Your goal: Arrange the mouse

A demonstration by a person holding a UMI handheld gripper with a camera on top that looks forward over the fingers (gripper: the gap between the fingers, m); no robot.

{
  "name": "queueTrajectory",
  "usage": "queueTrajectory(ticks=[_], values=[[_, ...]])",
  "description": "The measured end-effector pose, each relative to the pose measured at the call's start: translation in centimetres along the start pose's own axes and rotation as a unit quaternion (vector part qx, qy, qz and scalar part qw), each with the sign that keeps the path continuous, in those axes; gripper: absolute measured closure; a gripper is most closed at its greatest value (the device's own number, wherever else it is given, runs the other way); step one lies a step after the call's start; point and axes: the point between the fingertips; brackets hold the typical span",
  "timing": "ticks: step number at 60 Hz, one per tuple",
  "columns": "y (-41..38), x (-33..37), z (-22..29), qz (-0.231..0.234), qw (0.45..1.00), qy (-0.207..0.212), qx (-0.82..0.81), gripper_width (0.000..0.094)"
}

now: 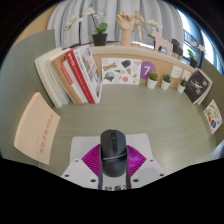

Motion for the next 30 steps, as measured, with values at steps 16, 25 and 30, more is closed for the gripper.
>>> queueTrajectory(ticks=[16, 25, 30], values=[[-0.4, -2.8, -5.8, -0.020, 0.997, -0.069, -0.011, 0.0588], [-0.3, -3.0, -5.9, -0.037, 0.998, -0.055, 0.009, 0.0499], [-0.7, -2.4, -5.8, -0.027, 0.998, -0.064, 0.010, 0.0359]])
Point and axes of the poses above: the point between the fingertips, and its own axes, seen from behind it with the camera up: y to the right, z up, x backward, against the way the camera looks, and after that the axes turned 13 degrees about -z, right-handed
